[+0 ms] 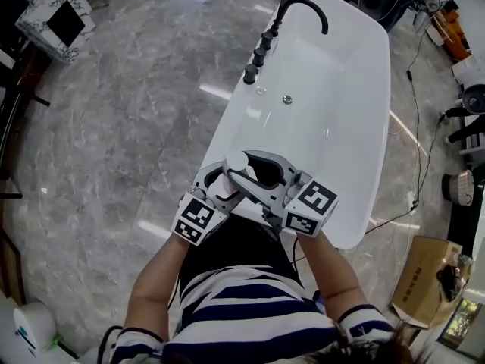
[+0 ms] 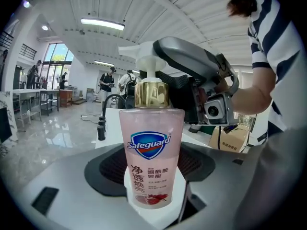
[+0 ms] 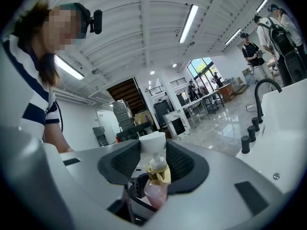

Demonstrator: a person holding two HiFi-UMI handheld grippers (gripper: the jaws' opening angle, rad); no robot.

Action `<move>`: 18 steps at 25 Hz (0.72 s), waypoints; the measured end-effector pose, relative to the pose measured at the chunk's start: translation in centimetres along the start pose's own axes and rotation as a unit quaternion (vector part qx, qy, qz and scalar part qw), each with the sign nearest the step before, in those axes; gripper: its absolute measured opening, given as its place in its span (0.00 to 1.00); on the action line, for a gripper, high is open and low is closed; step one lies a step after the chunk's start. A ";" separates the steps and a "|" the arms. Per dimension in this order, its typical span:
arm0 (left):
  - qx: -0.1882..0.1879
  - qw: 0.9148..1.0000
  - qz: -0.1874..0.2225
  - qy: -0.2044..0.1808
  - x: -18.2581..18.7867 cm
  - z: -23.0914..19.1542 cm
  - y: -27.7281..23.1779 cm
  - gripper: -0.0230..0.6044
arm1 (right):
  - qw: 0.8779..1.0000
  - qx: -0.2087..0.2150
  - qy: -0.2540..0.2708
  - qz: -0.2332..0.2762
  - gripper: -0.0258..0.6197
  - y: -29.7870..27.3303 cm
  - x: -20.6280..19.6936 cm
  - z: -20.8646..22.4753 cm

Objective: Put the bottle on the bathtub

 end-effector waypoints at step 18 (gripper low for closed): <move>0.056 0.998 -0.008 0.018 0.2 -6.7 -6.0 0.54 | 0.999 0.010 -0.007 -0.033 0.32 -2.9 0.7 8.7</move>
Point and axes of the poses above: the fingertips, and each gripper's own axes: y backward along the fingers, z to its right, x out of its top, the point moved 1 cm from there along y, backward along the fingers, and after that the axes turned 3 degrees about z, right-handed, at the moved point
